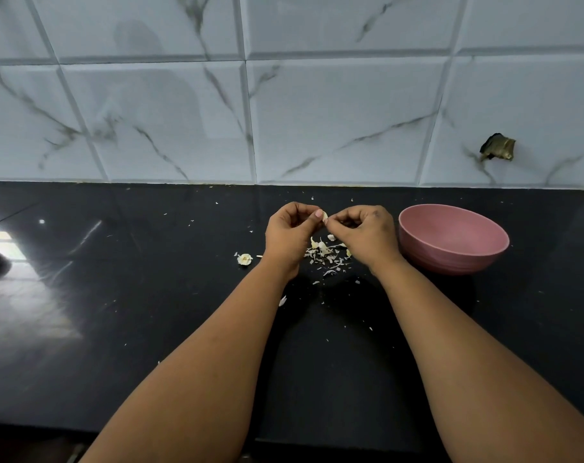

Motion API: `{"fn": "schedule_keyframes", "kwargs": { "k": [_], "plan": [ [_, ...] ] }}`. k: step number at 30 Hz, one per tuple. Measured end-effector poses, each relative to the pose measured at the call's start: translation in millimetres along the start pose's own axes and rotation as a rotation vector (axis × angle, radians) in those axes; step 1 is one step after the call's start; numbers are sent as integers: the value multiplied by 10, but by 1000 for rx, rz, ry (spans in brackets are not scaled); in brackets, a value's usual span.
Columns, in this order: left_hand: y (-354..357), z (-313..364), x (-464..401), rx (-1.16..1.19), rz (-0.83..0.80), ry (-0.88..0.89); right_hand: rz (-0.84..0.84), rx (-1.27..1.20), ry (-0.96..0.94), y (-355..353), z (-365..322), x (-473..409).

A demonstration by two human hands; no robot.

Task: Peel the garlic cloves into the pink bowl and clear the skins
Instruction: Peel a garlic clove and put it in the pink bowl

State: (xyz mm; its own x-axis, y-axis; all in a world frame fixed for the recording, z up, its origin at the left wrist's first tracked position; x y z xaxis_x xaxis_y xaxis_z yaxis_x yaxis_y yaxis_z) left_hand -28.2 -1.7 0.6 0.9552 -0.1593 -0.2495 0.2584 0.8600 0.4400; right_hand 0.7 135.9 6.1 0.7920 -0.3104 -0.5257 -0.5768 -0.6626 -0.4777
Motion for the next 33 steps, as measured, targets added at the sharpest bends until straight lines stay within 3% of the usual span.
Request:
{"fn": "schedule_keyframes", "kwargs": {
  "k": [14,24,33],
  "plan": [
    [-11,-54,-14,-109,7,35,-19,82,27,-17,54,-6],
    [10,-110,11,-36,34,-56,-58,74,126,79,99,-6],
    [-24,-117,-13,-11,68,-58,-81,90,89,101,85,-15]
  ]
}}
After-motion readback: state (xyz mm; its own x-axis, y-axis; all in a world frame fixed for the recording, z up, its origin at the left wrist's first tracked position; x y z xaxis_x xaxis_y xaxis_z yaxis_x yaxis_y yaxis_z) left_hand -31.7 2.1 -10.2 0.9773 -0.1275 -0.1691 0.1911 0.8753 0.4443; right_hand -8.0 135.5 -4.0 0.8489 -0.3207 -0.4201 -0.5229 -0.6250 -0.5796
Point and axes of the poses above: each hand's wrist, its own x-axis away from the middle knuckle, its own y-axis out of the palm, z = x × y, the point moved 2 cm from there along -x, towards the middle knuckle, and after that the axes turned 12 degrees about x, right-handed, at the moved point
